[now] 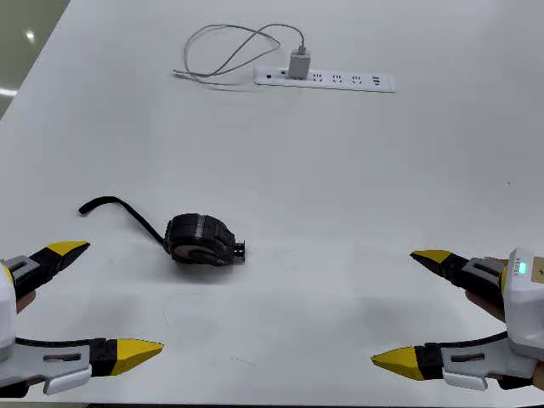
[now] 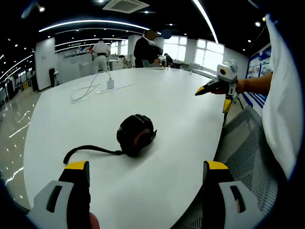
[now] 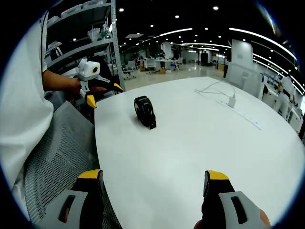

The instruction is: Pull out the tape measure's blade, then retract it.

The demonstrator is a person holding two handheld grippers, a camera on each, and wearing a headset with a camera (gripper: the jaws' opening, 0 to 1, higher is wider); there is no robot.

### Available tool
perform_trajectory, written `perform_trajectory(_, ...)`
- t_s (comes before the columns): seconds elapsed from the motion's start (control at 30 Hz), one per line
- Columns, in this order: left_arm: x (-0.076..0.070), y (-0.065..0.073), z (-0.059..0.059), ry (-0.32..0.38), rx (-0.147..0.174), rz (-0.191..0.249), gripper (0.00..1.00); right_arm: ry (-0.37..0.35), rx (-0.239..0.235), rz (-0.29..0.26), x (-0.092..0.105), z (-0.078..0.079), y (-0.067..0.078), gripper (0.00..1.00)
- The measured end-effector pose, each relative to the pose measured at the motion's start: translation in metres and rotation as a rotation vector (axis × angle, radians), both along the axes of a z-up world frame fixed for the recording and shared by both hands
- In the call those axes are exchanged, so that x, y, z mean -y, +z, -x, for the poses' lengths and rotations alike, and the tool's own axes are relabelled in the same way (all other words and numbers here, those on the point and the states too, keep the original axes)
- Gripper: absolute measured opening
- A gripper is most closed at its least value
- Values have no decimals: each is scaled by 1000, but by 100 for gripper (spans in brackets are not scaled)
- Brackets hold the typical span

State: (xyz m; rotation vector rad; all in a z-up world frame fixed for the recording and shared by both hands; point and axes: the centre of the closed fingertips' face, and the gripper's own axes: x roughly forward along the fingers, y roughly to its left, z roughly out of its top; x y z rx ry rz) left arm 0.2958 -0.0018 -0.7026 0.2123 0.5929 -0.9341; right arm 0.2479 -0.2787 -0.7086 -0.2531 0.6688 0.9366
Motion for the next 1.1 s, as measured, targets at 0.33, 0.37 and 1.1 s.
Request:
perform_trajectory(0.33,0,0,1,0,0,1,97,0,5,0,-1,-1,1,86)
perform_trajectory(0.37,0,0,1,0,0,-1,97,0,7,0,-1,0,1,86)
perform_trajectory(1.1,1,-5,-3,3,-20,13,82,0,17,-2,-2,-8,-1,86)
